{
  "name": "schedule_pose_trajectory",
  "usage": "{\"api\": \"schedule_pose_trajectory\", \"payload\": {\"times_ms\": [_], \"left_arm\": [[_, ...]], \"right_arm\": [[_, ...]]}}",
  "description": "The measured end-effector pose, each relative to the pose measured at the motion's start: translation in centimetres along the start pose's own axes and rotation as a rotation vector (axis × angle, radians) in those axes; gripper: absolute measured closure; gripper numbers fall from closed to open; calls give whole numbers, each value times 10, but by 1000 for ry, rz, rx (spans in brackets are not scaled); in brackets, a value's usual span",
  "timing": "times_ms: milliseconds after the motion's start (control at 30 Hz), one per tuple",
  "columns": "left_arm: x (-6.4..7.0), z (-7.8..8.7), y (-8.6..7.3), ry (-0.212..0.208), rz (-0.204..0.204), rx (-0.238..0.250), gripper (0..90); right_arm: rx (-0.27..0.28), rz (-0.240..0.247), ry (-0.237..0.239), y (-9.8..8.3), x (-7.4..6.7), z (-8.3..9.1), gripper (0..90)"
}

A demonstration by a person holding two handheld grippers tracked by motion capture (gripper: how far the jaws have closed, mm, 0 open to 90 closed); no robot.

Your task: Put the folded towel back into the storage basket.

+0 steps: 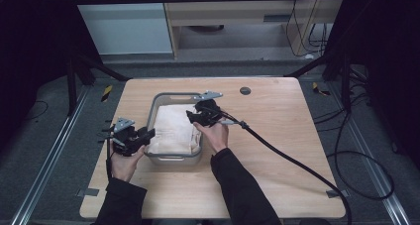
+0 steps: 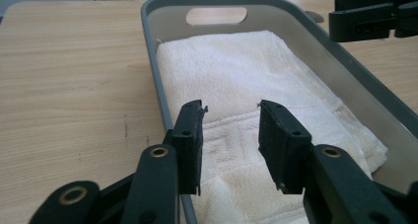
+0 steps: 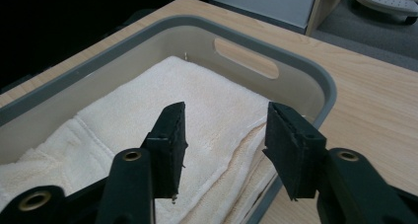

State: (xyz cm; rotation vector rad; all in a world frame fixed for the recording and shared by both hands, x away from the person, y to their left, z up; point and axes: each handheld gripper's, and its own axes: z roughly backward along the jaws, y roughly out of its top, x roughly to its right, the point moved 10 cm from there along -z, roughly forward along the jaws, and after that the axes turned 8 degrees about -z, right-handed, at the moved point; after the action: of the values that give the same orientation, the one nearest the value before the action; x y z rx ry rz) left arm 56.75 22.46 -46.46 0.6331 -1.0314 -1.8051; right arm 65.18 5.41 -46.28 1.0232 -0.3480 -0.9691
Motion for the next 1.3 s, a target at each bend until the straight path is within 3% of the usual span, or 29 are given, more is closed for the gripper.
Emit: {"api": "schedule_pose_trajectory", "payload": {"times_ms": [333, 633, 967, 1300], "left_arm": [[-2, 10, 4, 19, -24, 48, 496], [-5, 22, -3, 28, -59, 77, 383], [-5, 29, -10, 47, -91, 78, 320], [-6, 37, -23, 51, -118, 93, 244]], "right_arm": [[54, -9, 32, 6, 13, 42, 312], [96, -23, 40, -6, 37, 90, 210], [125, -68, 7, -42, 75, 140, 157], [92, -106, -39, -93, 114, 170, 131]]}}
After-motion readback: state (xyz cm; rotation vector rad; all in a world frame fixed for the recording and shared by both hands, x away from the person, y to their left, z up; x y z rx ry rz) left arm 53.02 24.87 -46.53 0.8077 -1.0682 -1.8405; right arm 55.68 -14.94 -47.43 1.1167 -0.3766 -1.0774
